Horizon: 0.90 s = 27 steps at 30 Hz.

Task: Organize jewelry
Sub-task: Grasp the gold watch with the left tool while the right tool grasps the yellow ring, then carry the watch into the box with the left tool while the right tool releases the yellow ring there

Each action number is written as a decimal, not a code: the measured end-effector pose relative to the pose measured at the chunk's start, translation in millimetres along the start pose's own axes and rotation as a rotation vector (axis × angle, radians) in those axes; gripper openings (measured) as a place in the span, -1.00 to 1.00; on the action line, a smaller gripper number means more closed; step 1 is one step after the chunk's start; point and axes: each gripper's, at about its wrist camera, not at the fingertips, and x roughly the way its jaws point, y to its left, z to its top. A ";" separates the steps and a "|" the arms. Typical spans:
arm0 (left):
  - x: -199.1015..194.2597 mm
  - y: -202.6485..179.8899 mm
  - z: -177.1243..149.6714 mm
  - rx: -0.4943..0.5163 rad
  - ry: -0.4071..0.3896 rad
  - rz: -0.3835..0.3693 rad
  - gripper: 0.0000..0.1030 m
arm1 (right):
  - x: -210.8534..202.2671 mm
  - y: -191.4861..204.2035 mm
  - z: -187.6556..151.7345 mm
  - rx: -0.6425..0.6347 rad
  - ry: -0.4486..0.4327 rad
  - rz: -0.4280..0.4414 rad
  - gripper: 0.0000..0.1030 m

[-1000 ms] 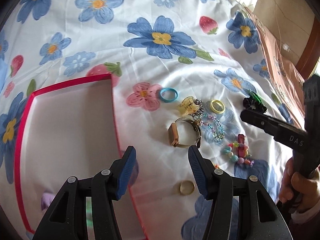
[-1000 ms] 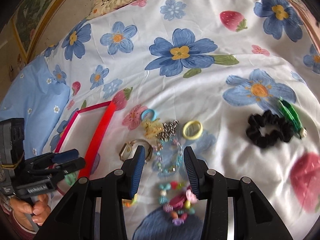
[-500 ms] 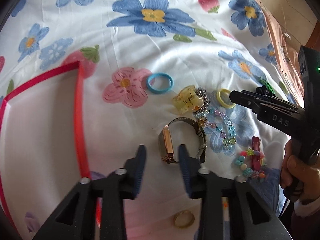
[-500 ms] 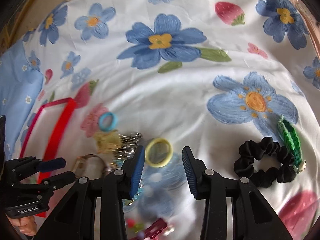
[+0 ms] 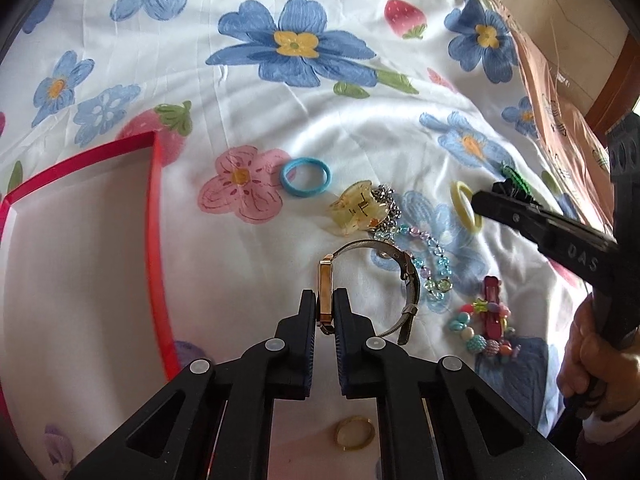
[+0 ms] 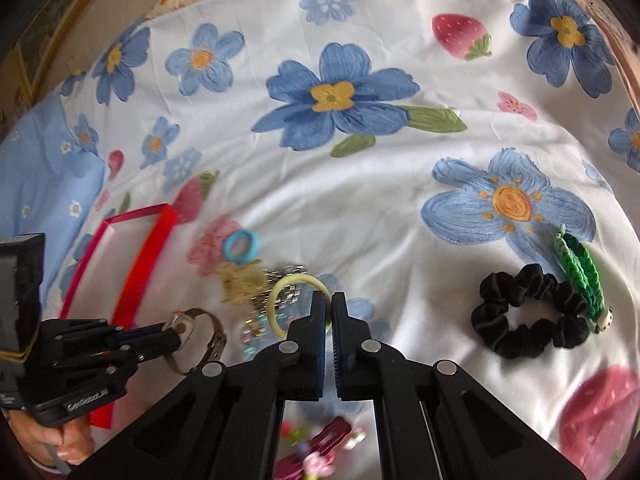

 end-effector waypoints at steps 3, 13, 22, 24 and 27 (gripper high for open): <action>-15.0 5.1 -5.2 -0.011 -0.016 0.002 -0.85 | -8.1 9.2 -4.3 -0.005 -0.001 0.027 -0.96; -70.1 34.3 -26.2 -0.063 -0.084 0.035 -0.85 | -8.8 50.5 -15.8 -0.034 0.022 0.110 -0.96; -102.0 65.6 -43.3 -0.115 -0.111 0.080 -0.85 | 0.2 98.2 -17.0 -0.096 0.037 0.170 -0.95; -106.1 72.9 -46.0 -0.126 -0.113 0.088 -0.85 | 3.3 110.3 -17.2 -0.112 0.044 0.186 -0.95; -114.1 84.2 -50.6 -0.145 -0.118 0.106 -0.85 | 6.4 125.6 -18.7 -0.129 0.052 0.206 -0.95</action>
